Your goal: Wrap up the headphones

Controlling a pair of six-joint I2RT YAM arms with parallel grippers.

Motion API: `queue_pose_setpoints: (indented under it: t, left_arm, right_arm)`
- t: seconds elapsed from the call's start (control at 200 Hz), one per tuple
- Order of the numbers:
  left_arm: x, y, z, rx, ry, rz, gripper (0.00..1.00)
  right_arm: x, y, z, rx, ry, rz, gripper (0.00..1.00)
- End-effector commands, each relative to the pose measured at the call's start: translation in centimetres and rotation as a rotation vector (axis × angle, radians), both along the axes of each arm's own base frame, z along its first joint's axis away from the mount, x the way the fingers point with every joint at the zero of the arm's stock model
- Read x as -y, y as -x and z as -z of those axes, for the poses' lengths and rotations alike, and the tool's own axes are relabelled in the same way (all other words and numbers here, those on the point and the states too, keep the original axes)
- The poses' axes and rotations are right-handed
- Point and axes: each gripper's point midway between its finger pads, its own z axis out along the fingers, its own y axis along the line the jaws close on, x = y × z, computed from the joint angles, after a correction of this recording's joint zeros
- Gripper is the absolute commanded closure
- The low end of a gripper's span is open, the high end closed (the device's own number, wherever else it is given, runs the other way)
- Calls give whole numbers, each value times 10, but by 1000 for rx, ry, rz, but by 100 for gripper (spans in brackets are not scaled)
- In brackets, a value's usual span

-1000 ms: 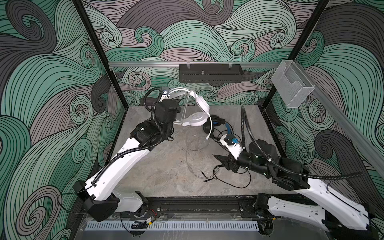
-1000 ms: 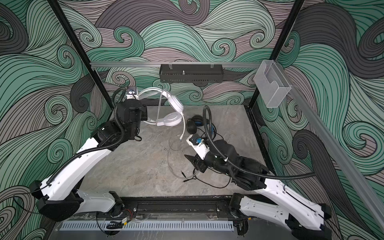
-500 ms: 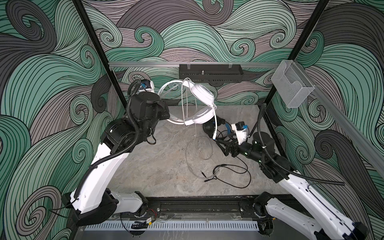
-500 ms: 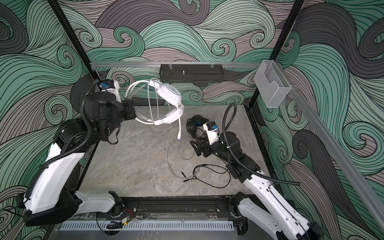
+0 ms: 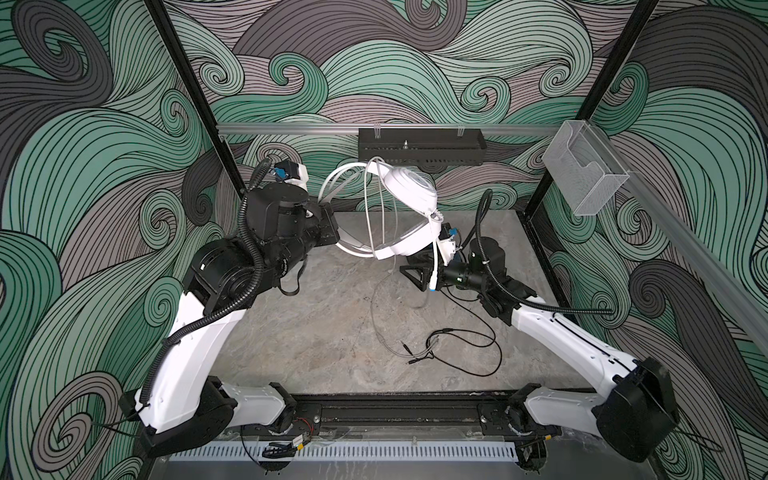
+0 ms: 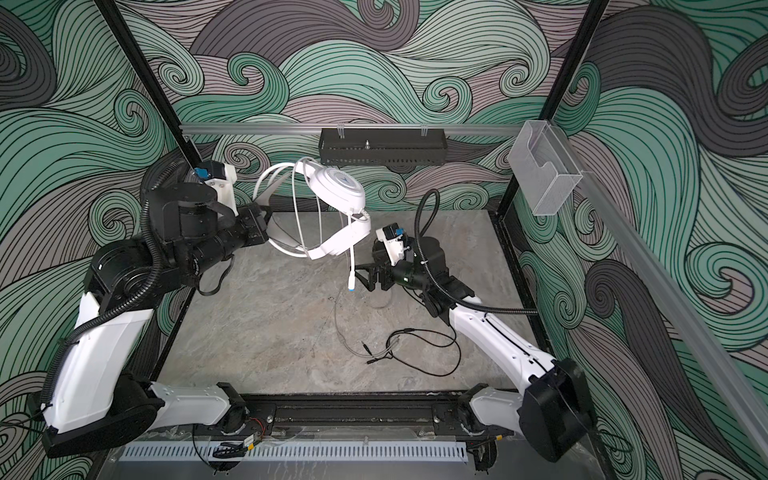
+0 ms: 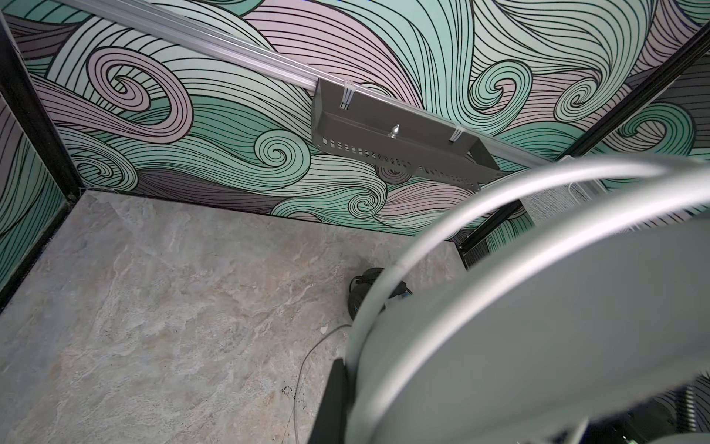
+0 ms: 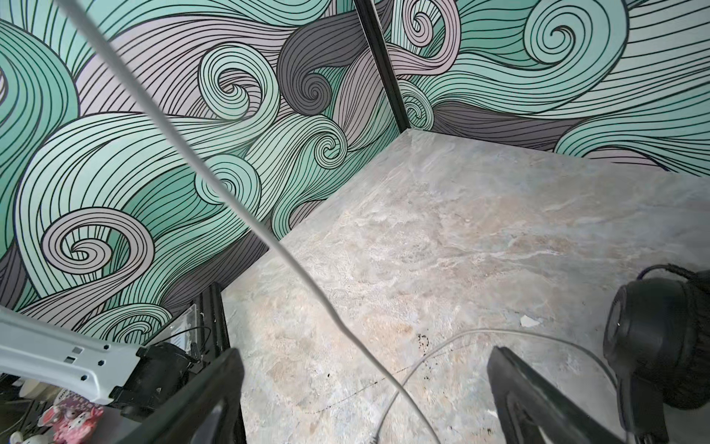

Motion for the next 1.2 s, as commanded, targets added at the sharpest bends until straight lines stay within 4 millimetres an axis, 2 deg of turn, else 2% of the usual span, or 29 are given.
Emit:
queue_pose_setpoints:
  t: [0.0,0.195,0.37,0.575,0.76,0.931,1.086,1.196]
  left_arm:
    - [0,4,-24,44,116,1,100]
    - [3,2,-24,38,119,8,100]
    - [4,2,-27,43,126,11,100]
    - [6,1,-27,39,142,17,100]
    - [9,0,-30,45,158,22,100]
    - [9,-1,-33,50,170,21,100]
    - [9,-1,-34,54,171,17,100]
    - [9,-2,-34,53,172,14,100]
  right_arm:
    - [-14,-11,-27,65,-70,-45,0]
    - [-33,-18,-27,61,-80,-102,0]
    - [-46,-12,-26,60,-88,-153,1]
    - [-56,-15,-15,32,-74,-178,10]
    - [-68,-20,7,-24,-90,-220,24]
    - [-77,-18,42,-98,-63,-263,44]
    - [-75,-8,71,-139,-22,-271,55]
    - [-70,-2,90,-168,2,-269,60]
